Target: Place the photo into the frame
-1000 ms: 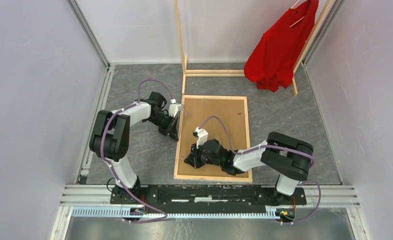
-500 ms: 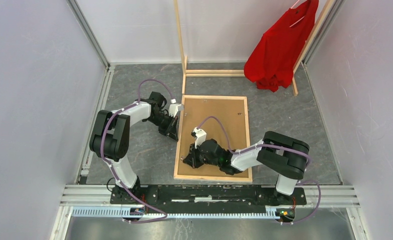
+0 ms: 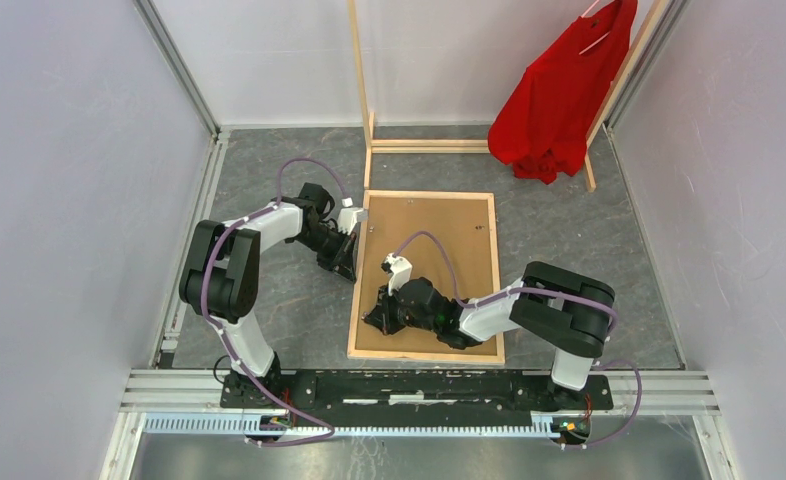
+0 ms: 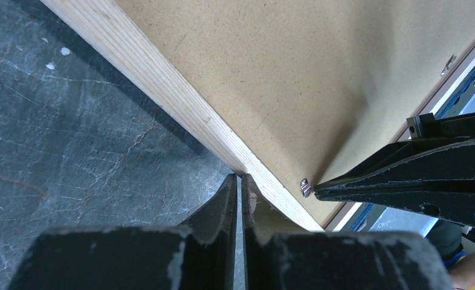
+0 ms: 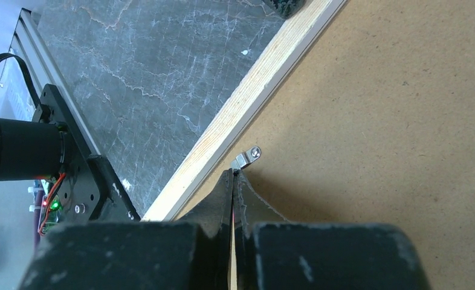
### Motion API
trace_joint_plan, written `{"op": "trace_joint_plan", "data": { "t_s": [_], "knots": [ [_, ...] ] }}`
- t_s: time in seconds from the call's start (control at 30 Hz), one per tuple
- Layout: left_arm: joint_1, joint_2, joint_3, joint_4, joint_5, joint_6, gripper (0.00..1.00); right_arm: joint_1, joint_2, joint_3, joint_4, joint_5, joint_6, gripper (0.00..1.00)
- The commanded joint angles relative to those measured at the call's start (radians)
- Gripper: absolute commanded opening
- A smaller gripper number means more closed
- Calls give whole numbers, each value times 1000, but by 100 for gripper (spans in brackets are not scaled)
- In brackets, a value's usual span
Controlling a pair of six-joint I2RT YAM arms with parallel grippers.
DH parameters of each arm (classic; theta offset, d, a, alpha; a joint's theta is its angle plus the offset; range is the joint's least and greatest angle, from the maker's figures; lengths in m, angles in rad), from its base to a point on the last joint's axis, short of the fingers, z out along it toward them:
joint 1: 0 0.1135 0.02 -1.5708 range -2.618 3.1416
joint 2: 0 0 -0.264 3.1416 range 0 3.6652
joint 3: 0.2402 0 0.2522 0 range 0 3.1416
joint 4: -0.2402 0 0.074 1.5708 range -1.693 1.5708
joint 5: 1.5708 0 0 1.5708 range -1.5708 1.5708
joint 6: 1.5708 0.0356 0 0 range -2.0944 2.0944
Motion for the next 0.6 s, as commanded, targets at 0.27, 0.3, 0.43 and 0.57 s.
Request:
{"op": "trace_joint_plan", "data": {
  "t_s": [0.27,0.3,0.43,0.57],
  "knots": [
    [-12,-14,20,-14,-36,53,11,-9,26,23,32,37,-4,0],
    [-12,-14,19,-14,-36,53,11,-8,27,23,33,41,-4,0],
    [-15,-14,20,-16,-36,53,11,-10,33,32,35,46,-4,0],
    [-20,-14,23,-23,-34,56,11,-10,45,42,41,42,-3,0]
  ]
}}
